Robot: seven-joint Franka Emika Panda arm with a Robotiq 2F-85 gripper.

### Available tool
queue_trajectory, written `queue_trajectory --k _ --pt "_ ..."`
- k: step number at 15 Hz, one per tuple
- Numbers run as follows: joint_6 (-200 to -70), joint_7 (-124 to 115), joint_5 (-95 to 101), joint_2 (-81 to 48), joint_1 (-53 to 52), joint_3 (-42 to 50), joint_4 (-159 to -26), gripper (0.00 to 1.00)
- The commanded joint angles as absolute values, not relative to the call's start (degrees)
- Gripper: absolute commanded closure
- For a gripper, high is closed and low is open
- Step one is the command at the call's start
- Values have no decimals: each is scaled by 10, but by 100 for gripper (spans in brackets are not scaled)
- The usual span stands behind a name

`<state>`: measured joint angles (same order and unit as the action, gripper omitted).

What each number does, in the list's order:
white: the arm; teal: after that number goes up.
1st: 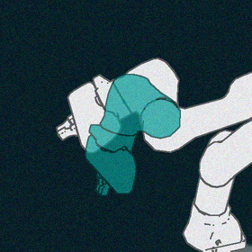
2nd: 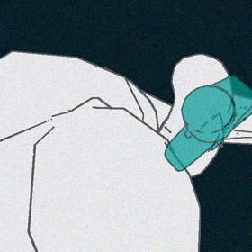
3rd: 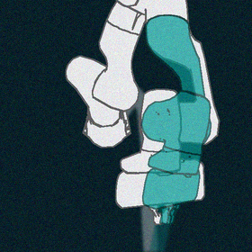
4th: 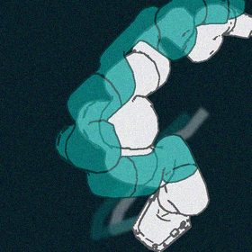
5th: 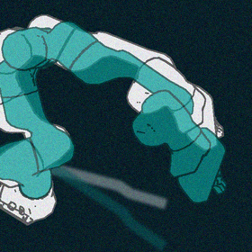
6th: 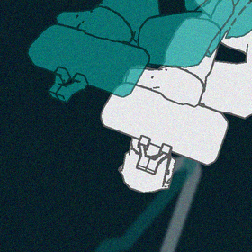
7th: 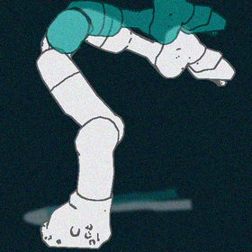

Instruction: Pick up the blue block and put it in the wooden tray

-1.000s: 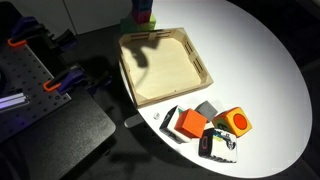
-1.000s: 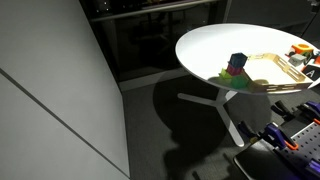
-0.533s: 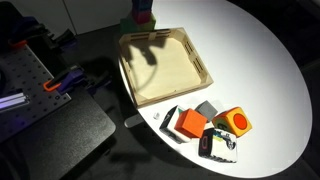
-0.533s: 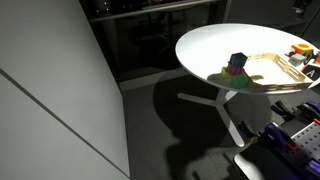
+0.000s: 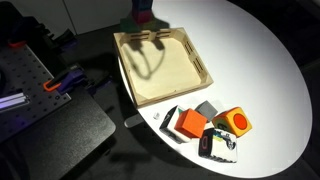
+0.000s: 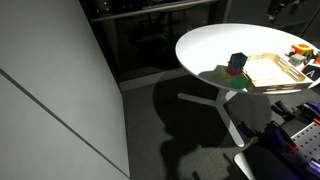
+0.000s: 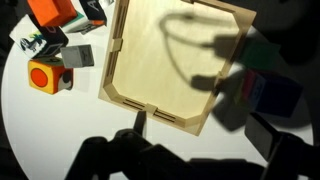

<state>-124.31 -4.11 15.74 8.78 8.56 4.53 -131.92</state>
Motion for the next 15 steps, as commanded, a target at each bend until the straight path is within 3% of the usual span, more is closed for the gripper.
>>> queue_trajectory --k 1,15 --pt "-1265 -39 118 58 64 42 -1293 0" --pt "-1264 -154 64 -6 29 18 -1295 0"
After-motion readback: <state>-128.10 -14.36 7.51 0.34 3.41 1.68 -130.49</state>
